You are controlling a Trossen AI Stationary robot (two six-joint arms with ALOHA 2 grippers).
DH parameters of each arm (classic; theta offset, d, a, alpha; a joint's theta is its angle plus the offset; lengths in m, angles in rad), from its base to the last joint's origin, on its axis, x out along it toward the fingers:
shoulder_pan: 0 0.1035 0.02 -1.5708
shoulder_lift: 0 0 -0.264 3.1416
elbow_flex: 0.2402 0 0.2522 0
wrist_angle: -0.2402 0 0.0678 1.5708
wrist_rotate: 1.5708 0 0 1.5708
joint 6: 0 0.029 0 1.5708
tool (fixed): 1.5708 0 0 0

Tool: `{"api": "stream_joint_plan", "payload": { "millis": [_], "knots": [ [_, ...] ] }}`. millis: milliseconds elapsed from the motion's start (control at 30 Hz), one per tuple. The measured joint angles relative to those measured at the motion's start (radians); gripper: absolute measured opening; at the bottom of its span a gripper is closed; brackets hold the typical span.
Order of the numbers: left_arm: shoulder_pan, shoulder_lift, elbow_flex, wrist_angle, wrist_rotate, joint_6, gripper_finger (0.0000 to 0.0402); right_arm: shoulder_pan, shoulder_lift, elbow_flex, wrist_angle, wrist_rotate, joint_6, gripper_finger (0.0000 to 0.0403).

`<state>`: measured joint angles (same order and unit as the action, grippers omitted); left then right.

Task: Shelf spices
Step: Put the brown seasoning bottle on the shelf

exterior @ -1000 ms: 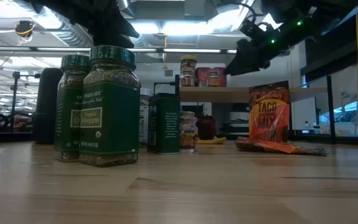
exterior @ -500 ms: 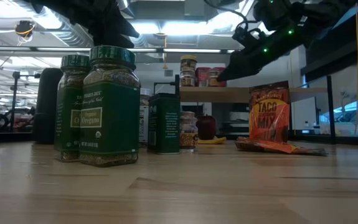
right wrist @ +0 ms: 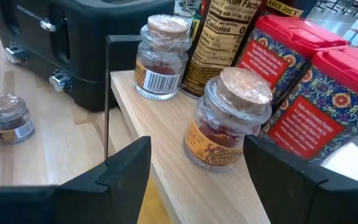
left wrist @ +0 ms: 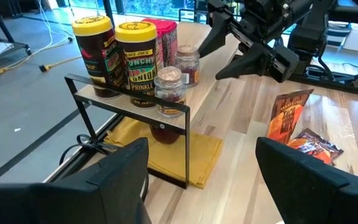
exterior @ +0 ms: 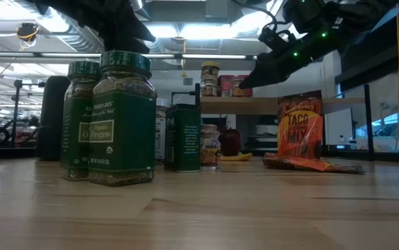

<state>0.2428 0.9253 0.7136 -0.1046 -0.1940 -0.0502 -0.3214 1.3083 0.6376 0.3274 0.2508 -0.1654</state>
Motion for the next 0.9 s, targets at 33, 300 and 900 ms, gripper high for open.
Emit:
{"api": "stream_joint_plan", "payload": {
  "millis": [33, 300, 900],
  "knots": [
    [0.000, 0.000, 0.000, 0.002, 0.000, 0.000, 0.0290, 0.000, 0.000, 0.000, 0.002, 0.000, 0.000, 0.0261],
    [0.000, 0.000, 0.000, 0.011, 0.000, 0.000, 0.0290, 0.000, 0.028, 0.001, 0.015, -0.080, 0.000, 0.0261],
    [0.000, 0.000, 0.000, 0.011, 0.000, -0.002, 0.0290, 0.000, 0.030, 0.001, 0.010, 0.038, -0.024, 0.0261]
  ]
}}
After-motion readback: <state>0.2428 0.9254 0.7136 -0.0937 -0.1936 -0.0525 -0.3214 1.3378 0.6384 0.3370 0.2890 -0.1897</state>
